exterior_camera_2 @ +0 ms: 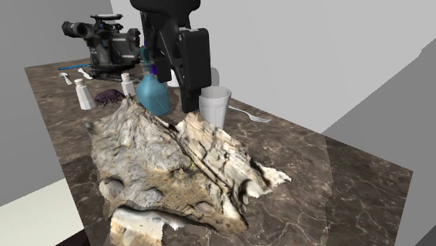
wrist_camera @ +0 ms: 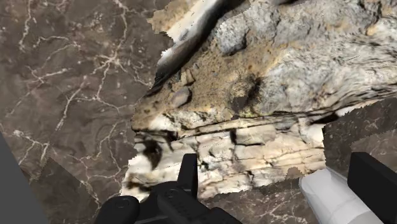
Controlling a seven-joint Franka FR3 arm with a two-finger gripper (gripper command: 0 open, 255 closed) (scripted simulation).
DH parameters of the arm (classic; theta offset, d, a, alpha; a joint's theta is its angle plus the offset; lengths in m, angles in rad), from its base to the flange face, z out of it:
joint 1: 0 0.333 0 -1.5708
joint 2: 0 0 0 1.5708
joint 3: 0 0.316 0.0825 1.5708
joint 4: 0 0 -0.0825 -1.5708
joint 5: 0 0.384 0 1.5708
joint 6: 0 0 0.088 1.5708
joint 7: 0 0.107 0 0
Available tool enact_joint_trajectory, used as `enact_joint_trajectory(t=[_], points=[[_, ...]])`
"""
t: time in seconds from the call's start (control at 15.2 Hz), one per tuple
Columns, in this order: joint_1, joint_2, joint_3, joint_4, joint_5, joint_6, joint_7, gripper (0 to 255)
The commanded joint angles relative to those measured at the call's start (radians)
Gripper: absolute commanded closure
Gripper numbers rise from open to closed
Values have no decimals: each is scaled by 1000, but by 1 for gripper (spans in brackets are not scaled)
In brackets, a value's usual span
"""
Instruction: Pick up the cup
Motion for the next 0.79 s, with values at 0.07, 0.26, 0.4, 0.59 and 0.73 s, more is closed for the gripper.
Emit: enact_joint_trajectory(t=[0.07,0.26,0.4,0.59,0.73], points=[[2,30,16,6,10,25,25,0],[5,127,64,35,34,98,98,0],[6,196,94,61,45,143,146,0],[4,305,135,112,53,204,219,0],[2,380,160,153,52,240,269,0]])
